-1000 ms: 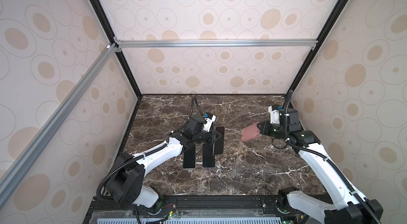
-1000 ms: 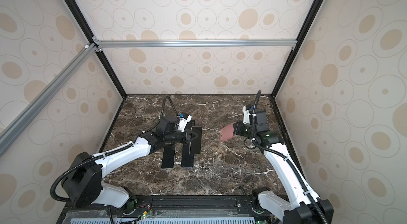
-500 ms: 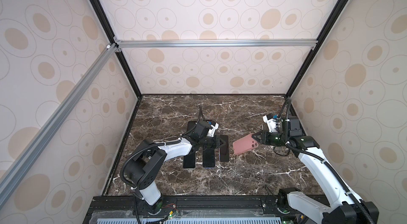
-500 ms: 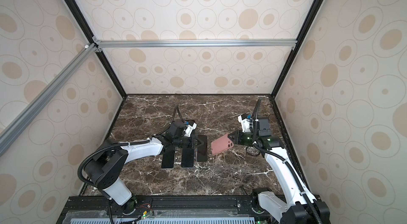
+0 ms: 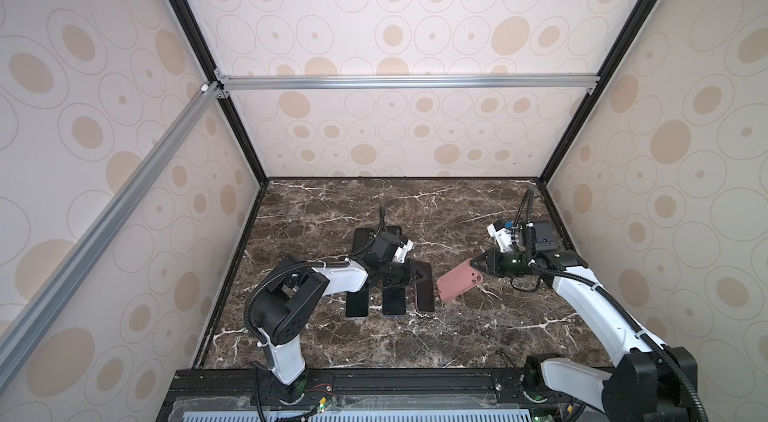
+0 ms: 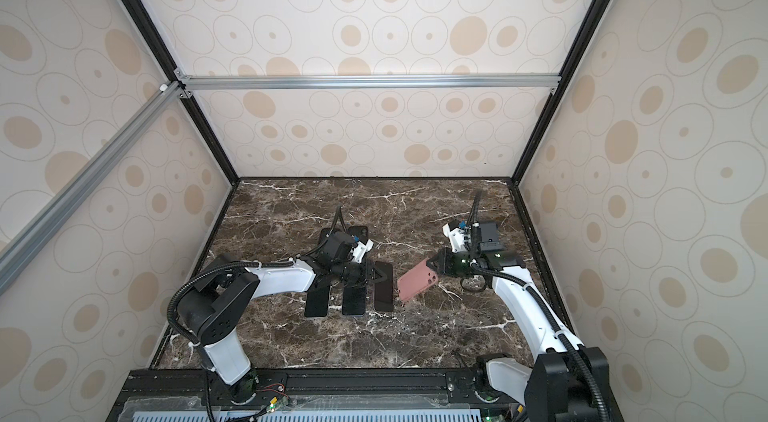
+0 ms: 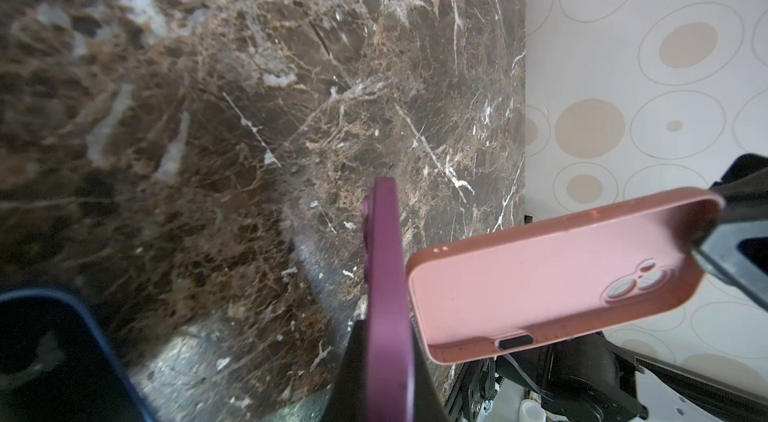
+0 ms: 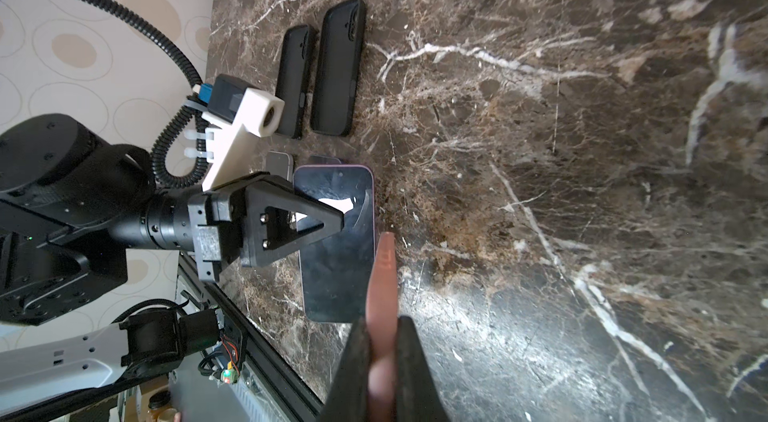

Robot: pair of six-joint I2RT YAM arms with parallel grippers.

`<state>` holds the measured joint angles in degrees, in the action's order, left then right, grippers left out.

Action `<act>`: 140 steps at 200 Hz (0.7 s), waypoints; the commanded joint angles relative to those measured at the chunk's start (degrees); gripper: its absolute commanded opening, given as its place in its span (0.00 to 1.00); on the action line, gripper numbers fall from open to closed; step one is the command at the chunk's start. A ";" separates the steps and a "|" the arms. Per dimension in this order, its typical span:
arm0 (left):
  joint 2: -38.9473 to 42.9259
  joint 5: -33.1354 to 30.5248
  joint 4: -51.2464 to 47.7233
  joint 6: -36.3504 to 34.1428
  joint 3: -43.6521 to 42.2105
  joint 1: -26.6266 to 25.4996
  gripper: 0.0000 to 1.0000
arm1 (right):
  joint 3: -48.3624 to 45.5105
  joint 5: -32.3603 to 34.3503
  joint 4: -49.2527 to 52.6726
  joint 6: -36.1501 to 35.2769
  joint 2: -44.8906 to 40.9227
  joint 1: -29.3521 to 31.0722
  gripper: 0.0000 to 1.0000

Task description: Take the phone out of the phone case

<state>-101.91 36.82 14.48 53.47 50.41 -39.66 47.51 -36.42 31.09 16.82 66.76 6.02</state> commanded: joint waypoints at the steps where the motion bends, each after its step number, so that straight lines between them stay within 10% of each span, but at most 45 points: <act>1: -0.84 1.63 3.56 3.44 2.28 -0.41 0.00 | -2.29 1.37 -3.18 0.18 -0.67 0.35 0.00; 140: -1.76 -2.31 -4.36 2.54 4.17 -0.38 0.34 | -6.73 1.84 -10.93 2.34 2.01 0.31 0.00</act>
<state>-104.68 35.73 13.06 56.82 52.51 -39.66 41.34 -35.53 20.93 19.09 68.47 6.07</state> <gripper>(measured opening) 0.323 0.105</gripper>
